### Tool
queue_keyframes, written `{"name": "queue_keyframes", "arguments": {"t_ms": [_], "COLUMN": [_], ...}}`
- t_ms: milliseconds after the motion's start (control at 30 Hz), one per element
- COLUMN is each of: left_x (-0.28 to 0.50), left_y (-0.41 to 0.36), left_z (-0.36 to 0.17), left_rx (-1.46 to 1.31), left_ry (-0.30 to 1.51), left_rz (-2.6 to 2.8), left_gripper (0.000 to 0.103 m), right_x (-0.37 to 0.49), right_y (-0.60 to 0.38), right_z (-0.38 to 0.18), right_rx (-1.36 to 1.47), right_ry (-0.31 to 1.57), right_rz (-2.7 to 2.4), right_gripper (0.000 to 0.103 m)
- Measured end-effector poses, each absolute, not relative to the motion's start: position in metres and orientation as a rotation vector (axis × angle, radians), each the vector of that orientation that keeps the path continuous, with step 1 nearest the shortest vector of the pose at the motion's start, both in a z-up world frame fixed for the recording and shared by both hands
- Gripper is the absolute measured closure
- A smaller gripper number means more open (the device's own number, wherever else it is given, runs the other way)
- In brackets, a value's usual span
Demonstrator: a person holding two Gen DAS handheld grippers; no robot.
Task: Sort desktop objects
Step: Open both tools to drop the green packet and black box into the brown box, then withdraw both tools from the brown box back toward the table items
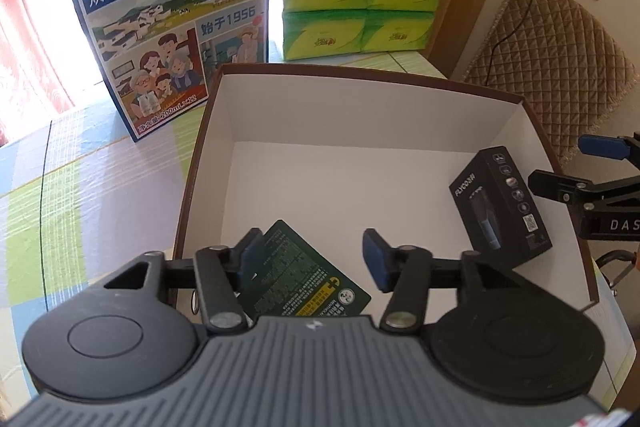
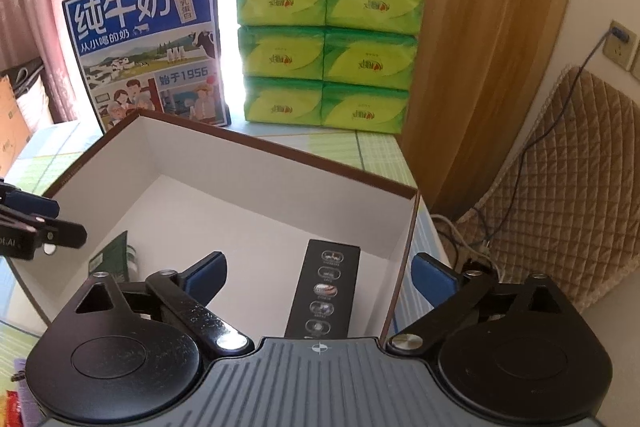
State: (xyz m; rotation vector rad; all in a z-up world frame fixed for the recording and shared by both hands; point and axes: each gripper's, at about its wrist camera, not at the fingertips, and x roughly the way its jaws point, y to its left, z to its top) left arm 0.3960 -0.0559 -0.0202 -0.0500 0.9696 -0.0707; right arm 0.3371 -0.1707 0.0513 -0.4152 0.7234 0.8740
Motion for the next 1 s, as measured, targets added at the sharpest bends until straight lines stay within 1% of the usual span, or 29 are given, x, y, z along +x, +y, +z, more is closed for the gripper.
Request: {"name": "queue_keyframes", "arguments": {"t_ms": [67, 133, 267, 367, 667, 1000], "left_x": [0.391, 0.386, 0.374, 0.363, 0.328, 0.271], "left_y": [-0.058, -0.059, -0.061, -0.064, -0.065, -0.061], "left_z": [-0.016, -0.011, -0.001, 0.004, 0.014, 0.031], "left_rx": [-0.039, -0.031, -0.044, -0.038, -0.028, -0.053], "left_ry": [0.96, 0.947, 0.93, 0.93, 0.935, 0.908], "left_rz": [-0.073, -0.075, -0.086, -0.088, -0.065, -0.058], "left_gripper": [0.046, 0.039, 0.038, 0.032, 0.027, 0.023], "right_x": [0.334, 0.331, 0.325, 0.319, 0.291, 0.26], "right_y": [-0.174, -0.177, -0.182, -0.186, -0.203, -0.239], "right_z": [0.053, 0.055, 0.06, 0.063, 0.071, 0.078], "right_rx": [-0.407, -0.403, -0.391, -0.388, -0.384, -0.364], "right_ry": [0.725, 0.726, 0.739, 0.76, 0.78, 0.783], "right_rz": [0.873, 0.87, 0.871, 0.882, 0.904, 0.912], "right_gripper": [0.005, 0.004, 0.002, 0.002, 0.002, 0.002]}}
